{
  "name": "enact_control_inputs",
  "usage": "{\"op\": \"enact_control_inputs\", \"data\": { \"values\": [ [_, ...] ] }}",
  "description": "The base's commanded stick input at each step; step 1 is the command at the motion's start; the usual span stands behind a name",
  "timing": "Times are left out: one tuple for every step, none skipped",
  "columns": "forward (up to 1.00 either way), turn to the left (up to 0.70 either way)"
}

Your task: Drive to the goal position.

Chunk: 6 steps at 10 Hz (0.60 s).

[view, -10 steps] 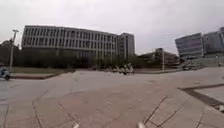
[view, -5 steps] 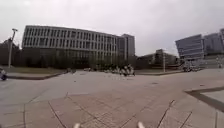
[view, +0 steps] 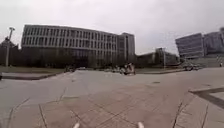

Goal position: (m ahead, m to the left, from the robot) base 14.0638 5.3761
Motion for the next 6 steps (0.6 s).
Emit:
{"op": "enact_control_inputs", "data": {
  "values": [
    [0.50, 0.25],
    [0.50, 0.25],
    [0.50, 0.18],
    [0.50, 0.10],
    [0.50, 0.04],
    [0.50, 0.00]
  ]
}}
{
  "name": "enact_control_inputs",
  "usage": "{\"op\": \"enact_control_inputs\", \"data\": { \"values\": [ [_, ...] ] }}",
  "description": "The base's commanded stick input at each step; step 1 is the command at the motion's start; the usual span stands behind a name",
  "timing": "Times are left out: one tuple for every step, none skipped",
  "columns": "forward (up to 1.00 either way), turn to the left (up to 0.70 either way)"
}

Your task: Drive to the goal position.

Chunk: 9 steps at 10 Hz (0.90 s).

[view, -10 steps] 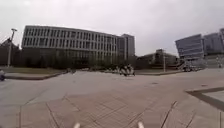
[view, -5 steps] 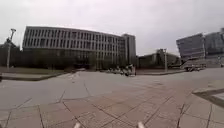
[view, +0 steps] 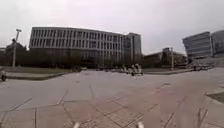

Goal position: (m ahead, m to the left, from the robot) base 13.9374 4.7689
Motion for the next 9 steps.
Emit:
{"op": "enact_control_inputs", "data": {
  "values": [
    [0.50, 0.00],
    [0.50, 0.00],
    [0.50, 0.00],
    [0.50, 0.01],
    [0.50, 0.07],
    [0.50, 0.18],
    [0.50, 0.24],
    [0.50, 0.25],
    [0.50, 0.25]
  ]
}}
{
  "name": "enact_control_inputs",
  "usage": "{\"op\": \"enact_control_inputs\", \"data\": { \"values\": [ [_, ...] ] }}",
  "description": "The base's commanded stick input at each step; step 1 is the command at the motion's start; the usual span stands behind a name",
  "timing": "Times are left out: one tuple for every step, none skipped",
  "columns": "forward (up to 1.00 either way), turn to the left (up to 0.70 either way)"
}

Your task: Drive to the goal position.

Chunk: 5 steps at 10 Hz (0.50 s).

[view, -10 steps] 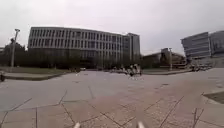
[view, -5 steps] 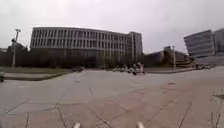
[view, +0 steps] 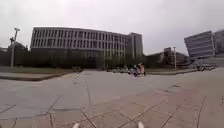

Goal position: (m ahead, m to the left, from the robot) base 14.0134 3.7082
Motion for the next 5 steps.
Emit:
{"op": "enact_control_inputs", "data": {
  "values": [
    [0.50, 0.25],
    [0.50, 0.25],
    [0.50, 0.25],
    [0.50, 0.23],
    [0.50, 0.15]
  ]
}}
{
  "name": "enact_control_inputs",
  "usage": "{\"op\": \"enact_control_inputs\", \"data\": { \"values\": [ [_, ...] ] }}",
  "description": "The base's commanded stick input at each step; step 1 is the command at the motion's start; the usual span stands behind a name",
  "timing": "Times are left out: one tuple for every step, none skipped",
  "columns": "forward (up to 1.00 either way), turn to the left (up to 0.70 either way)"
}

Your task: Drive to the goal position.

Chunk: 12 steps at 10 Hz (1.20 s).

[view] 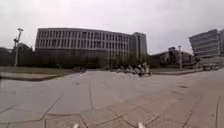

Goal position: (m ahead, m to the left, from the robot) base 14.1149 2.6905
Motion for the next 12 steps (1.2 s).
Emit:
{"op": "enact_control_inputs", "data": {
  "values": [
    [0.50, 0.06],
    [0.50, 0.00],
    [0.50, 0.00],
    [0.50, 0.00],
    [0.50, 0.00],
    [0.50, 0.00],
    [0.50, 0.00],
    [0.50, 0.00],
    [0.50, 0.00],
    [0.50, 0.00],
    [0.50, 0.00],
    [0.50, 0.00]
  ]
}}
